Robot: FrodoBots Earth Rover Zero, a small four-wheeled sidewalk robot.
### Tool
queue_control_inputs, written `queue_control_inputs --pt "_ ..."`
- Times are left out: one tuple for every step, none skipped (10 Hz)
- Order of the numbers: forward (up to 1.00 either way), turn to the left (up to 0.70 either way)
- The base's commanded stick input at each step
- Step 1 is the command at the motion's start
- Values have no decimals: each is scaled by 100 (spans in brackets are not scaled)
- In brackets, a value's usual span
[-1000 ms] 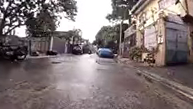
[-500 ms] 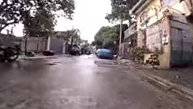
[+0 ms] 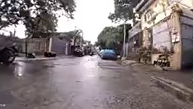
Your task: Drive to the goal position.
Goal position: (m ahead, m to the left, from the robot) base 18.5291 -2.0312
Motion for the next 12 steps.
queue_control_inputs --pt "100 0" --pt "100 0" --pt "100 0" --pt "100 0" --pt "100 0" --pt "100 0" --pt "100 0" --pt "100 0" --pt "100 0" --pt "100 0" --pt "100 0" --pt "100 0"
